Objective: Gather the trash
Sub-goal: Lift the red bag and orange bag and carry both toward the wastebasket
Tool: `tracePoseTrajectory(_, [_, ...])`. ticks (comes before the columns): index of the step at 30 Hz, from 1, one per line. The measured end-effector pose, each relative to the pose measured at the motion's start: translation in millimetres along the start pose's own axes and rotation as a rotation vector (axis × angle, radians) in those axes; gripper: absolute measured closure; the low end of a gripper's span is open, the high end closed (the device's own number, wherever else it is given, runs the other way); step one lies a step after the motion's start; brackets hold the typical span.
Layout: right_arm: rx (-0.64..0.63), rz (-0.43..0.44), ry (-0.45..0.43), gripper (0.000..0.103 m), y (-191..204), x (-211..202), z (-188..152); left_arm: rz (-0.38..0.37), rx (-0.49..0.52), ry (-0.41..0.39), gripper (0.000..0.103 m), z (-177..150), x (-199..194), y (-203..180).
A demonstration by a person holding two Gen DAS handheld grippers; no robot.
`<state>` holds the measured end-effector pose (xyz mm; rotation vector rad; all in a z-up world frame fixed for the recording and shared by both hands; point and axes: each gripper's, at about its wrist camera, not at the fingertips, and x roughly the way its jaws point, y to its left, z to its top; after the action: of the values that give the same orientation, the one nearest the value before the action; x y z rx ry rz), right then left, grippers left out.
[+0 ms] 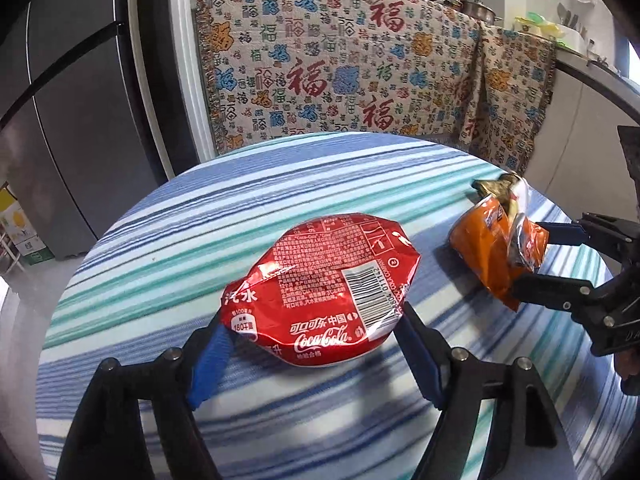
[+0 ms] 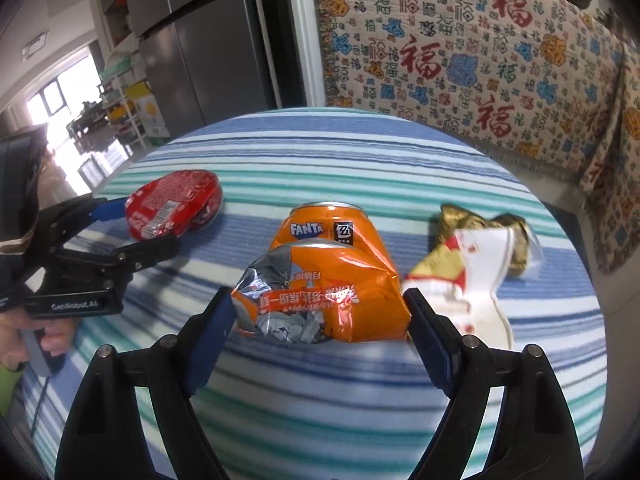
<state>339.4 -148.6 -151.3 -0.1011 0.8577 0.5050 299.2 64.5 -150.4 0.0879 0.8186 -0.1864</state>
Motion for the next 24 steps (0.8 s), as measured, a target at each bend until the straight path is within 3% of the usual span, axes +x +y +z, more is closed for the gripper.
tracePoseTrajectory(6, [0.043, 0.005, -0.023, 0.018, -11, -40, -28, -0.009, 0.034, -0.006, 0.024, -20, -27, -25])
tracePoseTrajectory(16, [0.085, -0.019, -0.018, 0.018, -25, -106, -86, -0.095, 0.035, -0.035, 0.024, -56, -77, -65])
tracePoseTrajectory(24, [0.137, -0.048, -0.028, 0.018, -38, -135, -111, -0.149, 0.045, -0.046, 0.024, -59, -91, -105])
